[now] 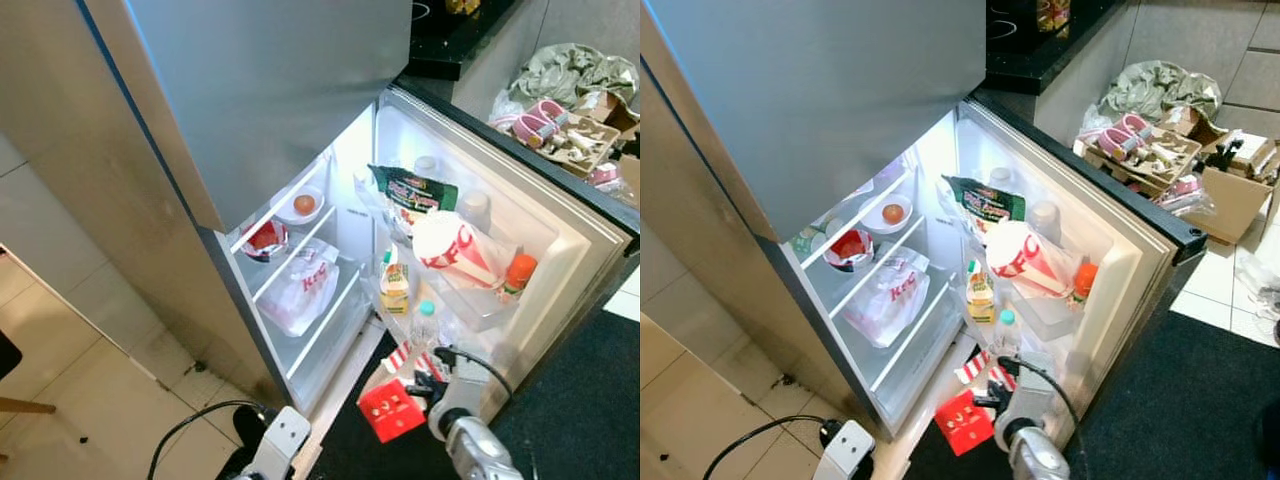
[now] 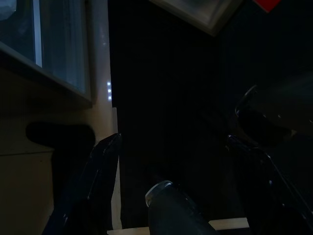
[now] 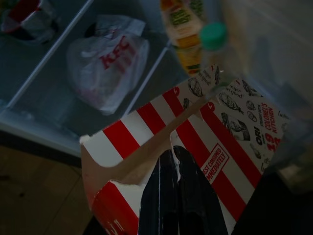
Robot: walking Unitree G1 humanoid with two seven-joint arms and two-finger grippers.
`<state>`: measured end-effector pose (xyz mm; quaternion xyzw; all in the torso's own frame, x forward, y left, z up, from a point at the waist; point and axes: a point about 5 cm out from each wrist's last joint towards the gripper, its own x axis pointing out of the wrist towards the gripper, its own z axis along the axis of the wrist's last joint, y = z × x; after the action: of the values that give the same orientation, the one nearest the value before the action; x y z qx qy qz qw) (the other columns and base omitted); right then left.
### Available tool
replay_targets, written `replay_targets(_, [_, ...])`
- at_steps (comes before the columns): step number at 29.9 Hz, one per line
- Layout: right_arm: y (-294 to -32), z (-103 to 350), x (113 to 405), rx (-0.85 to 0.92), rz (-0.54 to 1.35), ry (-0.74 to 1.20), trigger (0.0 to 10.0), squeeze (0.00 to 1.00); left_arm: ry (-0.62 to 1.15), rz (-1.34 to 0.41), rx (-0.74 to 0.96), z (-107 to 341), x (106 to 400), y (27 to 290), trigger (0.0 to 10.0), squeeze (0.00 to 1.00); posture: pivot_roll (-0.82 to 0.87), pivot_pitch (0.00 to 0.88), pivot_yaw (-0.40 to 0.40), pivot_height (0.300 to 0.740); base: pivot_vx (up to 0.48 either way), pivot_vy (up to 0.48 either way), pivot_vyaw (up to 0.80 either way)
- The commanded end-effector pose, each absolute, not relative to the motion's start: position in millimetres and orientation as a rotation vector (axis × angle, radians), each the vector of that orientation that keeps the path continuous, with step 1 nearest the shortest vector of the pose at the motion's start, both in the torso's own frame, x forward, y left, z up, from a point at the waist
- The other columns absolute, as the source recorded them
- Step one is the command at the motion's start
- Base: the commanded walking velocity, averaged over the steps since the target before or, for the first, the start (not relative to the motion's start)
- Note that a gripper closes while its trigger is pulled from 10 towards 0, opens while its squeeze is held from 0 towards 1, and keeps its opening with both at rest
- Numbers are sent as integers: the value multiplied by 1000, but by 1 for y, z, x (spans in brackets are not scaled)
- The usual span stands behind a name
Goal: Restocking fridge
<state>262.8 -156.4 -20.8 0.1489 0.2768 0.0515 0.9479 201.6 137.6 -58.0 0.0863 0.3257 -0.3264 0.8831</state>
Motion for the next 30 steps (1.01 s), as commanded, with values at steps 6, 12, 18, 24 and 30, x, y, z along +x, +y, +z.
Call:
replay_targets(6, [-186, -28, 248, 332, 21, 559, 10000, 0, 698, -667, 184, -61, 199, 140, 10000, 0, -115, 53, 78, 740, 0, 0, 0])
replay_targets(12, [-218, -30, 235, 338, -55, 548, 10000, 0, 698, -661, 191, -61, 201, 142, 10000, 0, -112, 46, 86, 740, 0, 0, 0])
replay_targets(18, [-255, -31, 218, 318, -148, 550, 10000, 0, 700, -664, 199, -60, 202, 143, 10000, 0, -114, 45, 94, 740, 0, 0, 0])
replay_targets(24, [-286, -30, 203, 306, -243, 549, 10000, 0, 699, -669, 204, -60, 203, 143, 10000, 0, -114, 45, 102, 740, 0, 0, 0])
replay_targets(30, [-306, -27, 194, 301, -304, 541, 10000, 0, 699, -669, 207, -60, 203, 144, 10000, 0, -111, 45, 104, 740, 0, 0, 0])
